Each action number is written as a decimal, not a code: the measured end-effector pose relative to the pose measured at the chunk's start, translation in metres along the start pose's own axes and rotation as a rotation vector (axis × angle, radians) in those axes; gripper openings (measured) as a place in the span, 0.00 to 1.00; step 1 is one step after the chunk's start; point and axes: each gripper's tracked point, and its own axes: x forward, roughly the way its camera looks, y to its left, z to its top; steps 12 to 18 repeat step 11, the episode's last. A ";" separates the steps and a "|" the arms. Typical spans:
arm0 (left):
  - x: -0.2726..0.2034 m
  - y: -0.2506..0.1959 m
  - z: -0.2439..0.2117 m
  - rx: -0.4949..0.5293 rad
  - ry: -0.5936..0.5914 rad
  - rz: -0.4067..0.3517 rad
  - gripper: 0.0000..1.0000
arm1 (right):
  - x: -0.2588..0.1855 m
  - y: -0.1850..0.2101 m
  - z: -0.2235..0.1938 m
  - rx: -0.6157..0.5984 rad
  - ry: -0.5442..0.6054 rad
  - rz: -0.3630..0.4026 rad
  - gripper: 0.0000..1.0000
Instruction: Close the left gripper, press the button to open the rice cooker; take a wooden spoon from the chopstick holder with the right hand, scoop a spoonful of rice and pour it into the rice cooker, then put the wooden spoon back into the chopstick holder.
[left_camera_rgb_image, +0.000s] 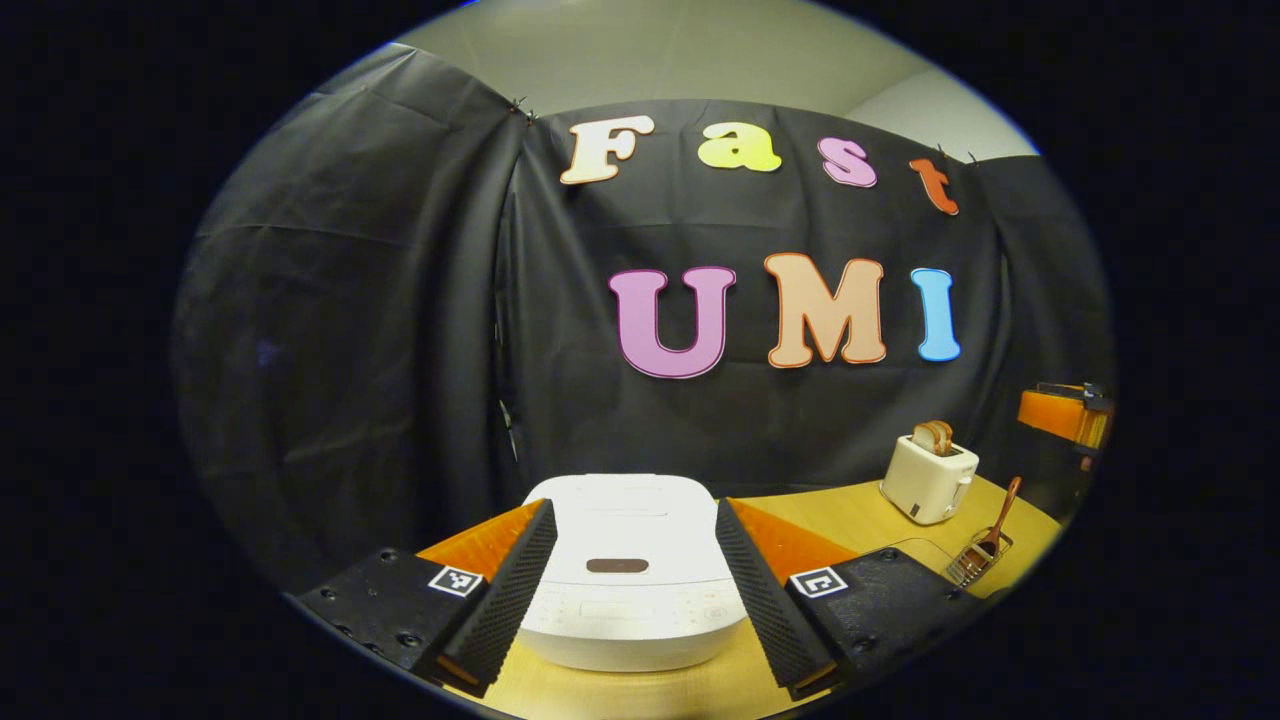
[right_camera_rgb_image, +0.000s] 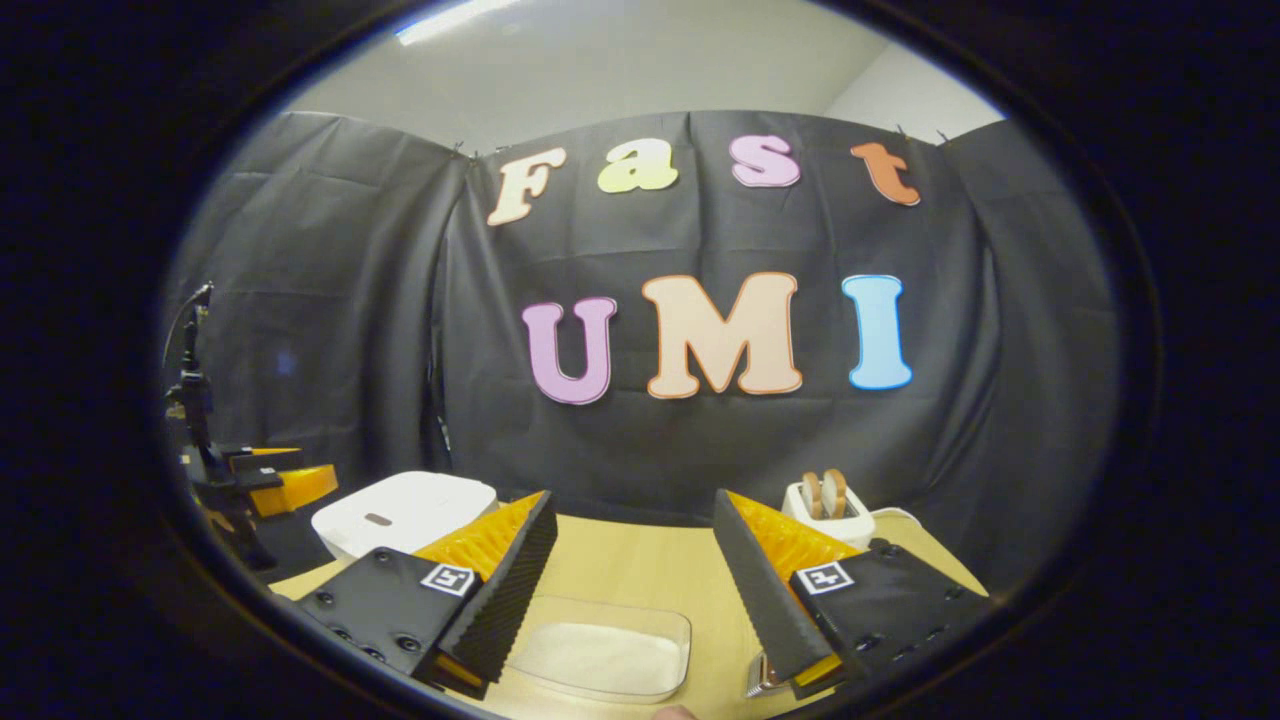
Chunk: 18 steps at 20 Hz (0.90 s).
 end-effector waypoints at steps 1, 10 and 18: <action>-0.009 -0.003 0.003 -0.003 -0.004 0.011 0.95 | -0.001 0.002 0.002 0.003 -0.011 -0.004 0.99; -0.044 0.005 0.029 -0.011 -0.066 0.061 0.95 | -0.002 0.011 0.012 0.053 -0.048 -0.010 1.00; -0.045 0.006 0.030 -0.019 -0.069 0.060 0.95 | -0.003 0.012 0.014 0.052 -0.050 -0.010 1.00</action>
